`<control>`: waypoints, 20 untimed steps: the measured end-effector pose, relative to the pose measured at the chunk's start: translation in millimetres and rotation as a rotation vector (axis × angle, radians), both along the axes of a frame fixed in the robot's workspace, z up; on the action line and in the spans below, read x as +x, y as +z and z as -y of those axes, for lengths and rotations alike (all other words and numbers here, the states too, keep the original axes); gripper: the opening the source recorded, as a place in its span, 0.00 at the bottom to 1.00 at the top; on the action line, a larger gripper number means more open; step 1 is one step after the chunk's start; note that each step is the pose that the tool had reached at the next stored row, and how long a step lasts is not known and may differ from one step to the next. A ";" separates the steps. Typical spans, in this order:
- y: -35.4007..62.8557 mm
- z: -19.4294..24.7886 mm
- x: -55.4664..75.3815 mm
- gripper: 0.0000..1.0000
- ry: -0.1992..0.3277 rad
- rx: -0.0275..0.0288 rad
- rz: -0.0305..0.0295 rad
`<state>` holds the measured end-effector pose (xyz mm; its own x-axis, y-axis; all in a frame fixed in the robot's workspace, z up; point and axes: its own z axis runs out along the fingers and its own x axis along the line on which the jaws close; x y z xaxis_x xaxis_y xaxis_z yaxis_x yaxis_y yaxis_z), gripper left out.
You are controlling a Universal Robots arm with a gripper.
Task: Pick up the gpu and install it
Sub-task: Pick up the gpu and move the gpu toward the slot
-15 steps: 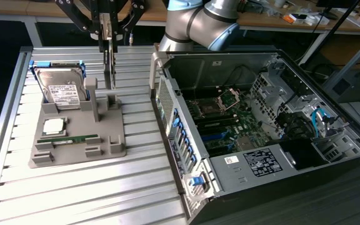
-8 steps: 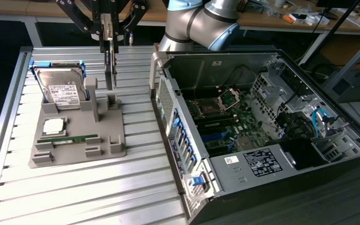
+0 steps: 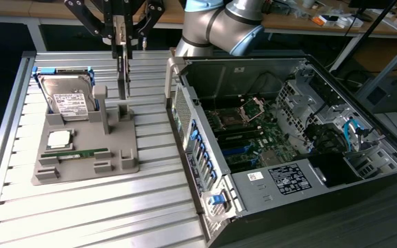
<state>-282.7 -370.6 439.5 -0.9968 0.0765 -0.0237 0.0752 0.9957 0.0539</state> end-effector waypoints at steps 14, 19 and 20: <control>0.0 0.9 4.1 0.27 0.000 0.0001 0.0001; 0.0 1.2 5.3 0.27 0.000 0.0000 0.0000; 0.0 1.2 5.5 0.27 0.000 0.0001 0.0001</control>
